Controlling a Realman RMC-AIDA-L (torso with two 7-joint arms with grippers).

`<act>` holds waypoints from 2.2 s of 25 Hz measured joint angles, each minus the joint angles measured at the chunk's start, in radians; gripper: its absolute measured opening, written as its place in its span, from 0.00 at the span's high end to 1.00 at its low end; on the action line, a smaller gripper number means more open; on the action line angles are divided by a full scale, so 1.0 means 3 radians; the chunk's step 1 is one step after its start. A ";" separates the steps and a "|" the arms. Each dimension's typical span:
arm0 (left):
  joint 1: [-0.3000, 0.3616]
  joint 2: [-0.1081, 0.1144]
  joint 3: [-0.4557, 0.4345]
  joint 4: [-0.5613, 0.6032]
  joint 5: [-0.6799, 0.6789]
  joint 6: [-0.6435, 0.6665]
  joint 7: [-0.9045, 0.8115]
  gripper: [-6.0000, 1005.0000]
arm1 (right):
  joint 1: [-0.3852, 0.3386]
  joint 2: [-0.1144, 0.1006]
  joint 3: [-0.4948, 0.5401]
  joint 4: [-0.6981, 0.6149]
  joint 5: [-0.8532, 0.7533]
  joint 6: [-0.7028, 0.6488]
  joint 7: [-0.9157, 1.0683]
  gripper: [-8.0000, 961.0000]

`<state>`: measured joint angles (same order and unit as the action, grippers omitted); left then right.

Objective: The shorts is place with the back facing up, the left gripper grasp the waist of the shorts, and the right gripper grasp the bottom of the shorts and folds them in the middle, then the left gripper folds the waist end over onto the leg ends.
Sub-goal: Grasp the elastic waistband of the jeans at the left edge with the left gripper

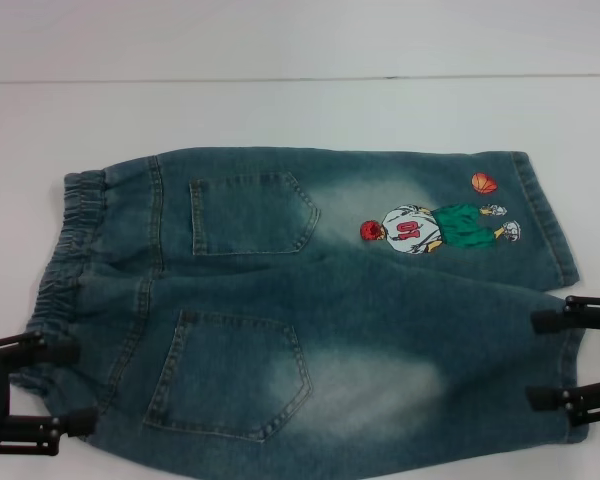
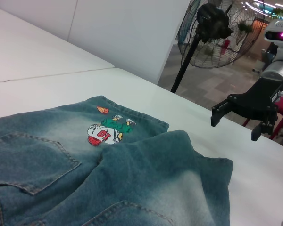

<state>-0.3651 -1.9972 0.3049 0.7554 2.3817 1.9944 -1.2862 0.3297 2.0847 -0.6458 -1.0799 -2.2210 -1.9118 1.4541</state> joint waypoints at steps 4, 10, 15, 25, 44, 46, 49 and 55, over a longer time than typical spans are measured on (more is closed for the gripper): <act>-0.0003 0.0000 0.0001 0.0003 0.0002 -0.0026 -0.0007 0.08 | 0.0000 0.0000 0.0000 0.0000 0.0010 -0.0003 0.0000 0.01; -0.0023 0.0000 0.0002 0.0008 0.0010 -0.0084 -0.0084 0.09 | 0.0005 0.0000 0.0005 0.0000 0.0006 0.0002 -0.0042 0.01; -0.0032 -0.0005 0.0021 0.0168 0.0053 -0.0253 -0.0328 0.09 | 0.0006 0.0000 0.0021 -0.0003 0.0009 0.0002 -0.0048 0.01; -0.0042 -0.0240 0.0369 0.1156 0.0578 -0.0714 -0.1312 0.11 | 0.0001 0.0000 0.0081 -0.0030 -0.0001 0.0009 -0.0051 0.01; -0.0143 -0.0329 0.0637 0.1232 0.0950 -0.1132 -0.1639 0.15 | 0.0006 -0.0005 0.0077 -0.0007 -0.0001 0.0027 -0.0056 0.02; -0.0143 -0.0330 0.0638 0.1231 0.0956 -0.1122 -0.1639 0.15 | 0.0006 -0.0005 0.0077 -0.0007 -0.0001 0.0045 -0.0056 0.02; -0.0143 -0.0332 0.0639 0.1225 0.0957 -0.1115 -0.1640 0.15 | 0.0007 -0.0005 0.0069 -0.0007 0.0000 0.0077 -0.0056 0.02; -0.0169 -0.0336 0.0665 0.1169 0.0958 -0.1107 -0.1642 0.18 | 0.0011 -0.0005 0.0061 -0.0005 0.0000 0.0089 -0.0056 0.02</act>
<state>-0.4157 -2.0979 0.5043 1.1062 2.6691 1.6622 -1.7787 0.3329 2.0831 -0.6276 -1.0814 -2.2211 -1.8852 1.4372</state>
